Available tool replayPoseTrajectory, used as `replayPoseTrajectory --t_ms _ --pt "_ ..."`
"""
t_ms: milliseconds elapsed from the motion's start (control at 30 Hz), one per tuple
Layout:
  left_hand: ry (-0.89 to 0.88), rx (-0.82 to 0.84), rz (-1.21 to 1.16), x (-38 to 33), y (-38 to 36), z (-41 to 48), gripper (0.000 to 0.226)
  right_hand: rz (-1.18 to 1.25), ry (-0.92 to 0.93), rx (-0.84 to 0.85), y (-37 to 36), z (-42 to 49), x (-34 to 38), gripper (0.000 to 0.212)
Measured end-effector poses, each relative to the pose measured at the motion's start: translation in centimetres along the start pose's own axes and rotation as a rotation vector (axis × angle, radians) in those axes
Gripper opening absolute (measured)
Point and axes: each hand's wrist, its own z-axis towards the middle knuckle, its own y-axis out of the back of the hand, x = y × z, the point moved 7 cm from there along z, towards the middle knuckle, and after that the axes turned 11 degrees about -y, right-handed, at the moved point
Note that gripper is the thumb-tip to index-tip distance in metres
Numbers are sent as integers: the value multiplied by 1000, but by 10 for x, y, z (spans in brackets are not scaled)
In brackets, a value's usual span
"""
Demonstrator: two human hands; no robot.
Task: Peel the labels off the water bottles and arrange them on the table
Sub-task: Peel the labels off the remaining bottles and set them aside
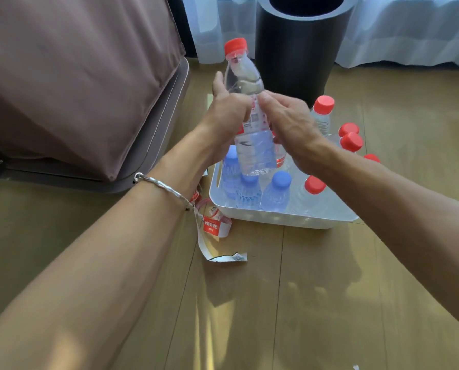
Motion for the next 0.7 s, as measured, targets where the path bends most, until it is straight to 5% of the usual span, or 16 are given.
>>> replayPoseTrajectory --t_ms 133,400,567,700 --pt "-32 88 12 -11 -4 -3 97 22 -52 53 -1 4 -1 24" --pt "-169 198 120 -14 -5 -4 55 169 -166 194 -10 6 -8 24" --pt "-240 218 248 -25 -8 -1 84 309 -180 234 -8 10 -10 34" --pt "-313 283 258 -39 -15 3 44 346 -194 255 -2 14 -7 43"
